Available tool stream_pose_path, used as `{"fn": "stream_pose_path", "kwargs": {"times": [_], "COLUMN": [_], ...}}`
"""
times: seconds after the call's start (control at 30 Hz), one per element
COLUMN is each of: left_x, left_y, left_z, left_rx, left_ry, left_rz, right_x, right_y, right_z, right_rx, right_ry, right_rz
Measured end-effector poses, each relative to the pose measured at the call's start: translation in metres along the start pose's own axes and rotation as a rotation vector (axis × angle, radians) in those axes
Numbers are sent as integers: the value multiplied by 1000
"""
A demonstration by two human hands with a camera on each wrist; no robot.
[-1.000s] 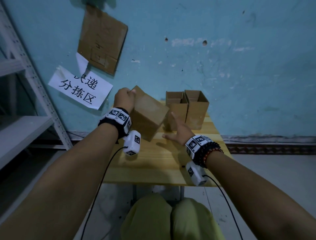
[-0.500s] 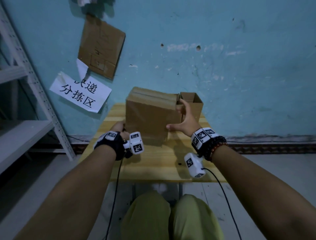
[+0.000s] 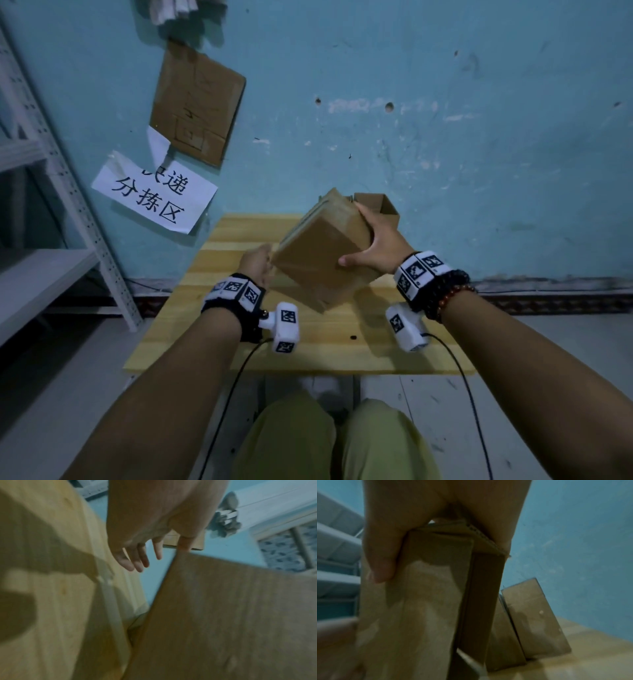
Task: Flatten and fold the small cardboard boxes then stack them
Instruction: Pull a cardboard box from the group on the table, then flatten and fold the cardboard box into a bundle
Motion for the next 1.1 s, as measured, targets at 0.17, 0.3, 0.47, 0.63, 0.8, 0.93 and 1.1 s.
{"fn": "stream_pose_path", "kwargs": {"times": [0.17, 0.3, 0.47, 0.63, 0.8, 0.93, 1.1], "left_x": [-38, -49, -40, -39, -35, -28, -28], "left_y": [-32, -32, -18, -18, -22, -16, -12], "left_z": [-16, -33, -35, -39, -50, -56, -64], "left_rx": [290, 810, 983, 1141, 1289, 1293, 1157], "left_ry": [261, 351, 269, 218, 229, 238, 145], "left_rz": [-466, -662, -627, -707, -882, -869, -885], "right_x": [1, -1, -7, -4, 0, -2, -2], "right_y": [17, 29, 27, 21, 7, -7, -12], "right_z": [5, -2, -3, -5, -10, -15, -14], "right_rx": [-241, -333, -422, -379, -390, -409, -558], "right_ry": [268, 315, 362, 361, 404, 399, 396], "right_rz": [75, 119, 93, 51, 38, 19, -11]}}
Point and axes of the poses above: each hand's wrist, its own x-axis towards the middle knuckle, its own z-axis out of the back of the hand, y = z × x, the point moved 2 cm from there along x, towards the middle knuckle, and after that the axes turned 10 degrees about z, right-handed, at the moved point
